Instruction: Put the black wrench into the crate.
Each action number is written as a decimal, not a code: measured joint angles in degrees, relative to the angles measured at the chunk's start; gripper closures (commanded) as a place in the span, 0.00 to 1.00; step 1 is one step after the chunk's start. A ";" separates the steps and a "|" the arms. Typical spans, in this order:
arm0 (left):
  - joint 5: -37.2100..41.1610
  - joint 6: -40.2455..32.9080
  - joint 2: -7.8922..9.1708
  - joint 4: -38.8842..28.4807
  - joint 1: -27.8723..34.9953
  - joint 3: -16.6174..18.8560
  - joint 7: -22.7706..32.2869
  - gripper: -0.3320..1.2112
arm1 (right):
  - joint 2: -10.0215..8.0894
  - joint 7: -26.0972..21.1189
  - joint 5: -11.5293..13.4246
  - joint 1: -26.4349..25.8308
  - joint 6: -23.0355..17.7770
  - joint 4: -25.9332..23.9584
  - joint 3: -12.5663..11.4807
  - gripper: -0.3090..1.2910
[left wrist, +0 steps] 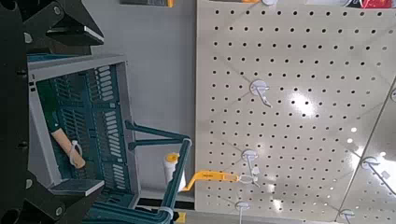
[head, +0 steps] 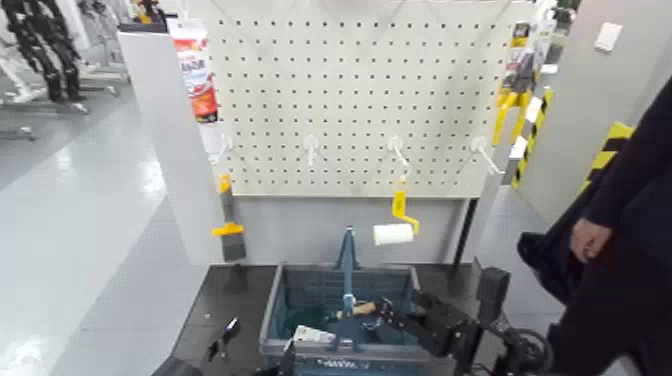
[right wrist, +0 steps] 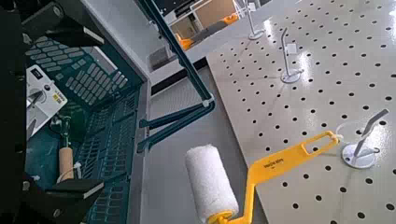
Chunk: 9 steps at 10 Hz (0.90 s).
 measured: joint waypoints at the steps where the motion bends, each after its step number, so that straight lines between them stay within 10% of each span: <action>1: 0.00 0.00 0.00 0.00 0.00 0.00 0.00 0.35 | -0.02 0.00 -0.04 0.00 -0.08 -0.01 -0.02 0.20; 5: 0.07 0.02 -0.04 0.00 0.00 0.07 0.00 0.35 | 0.23 -2.14 -1.09 1.60 -4.55 -1.26 -0.53 0.22; 9: 0.08 0.09 -0.07 0.00 0.30 0.40 0.00 0.35 | 0.90 -18.34 1.03 13.49 -17.72 -11.35 -0.20 0.22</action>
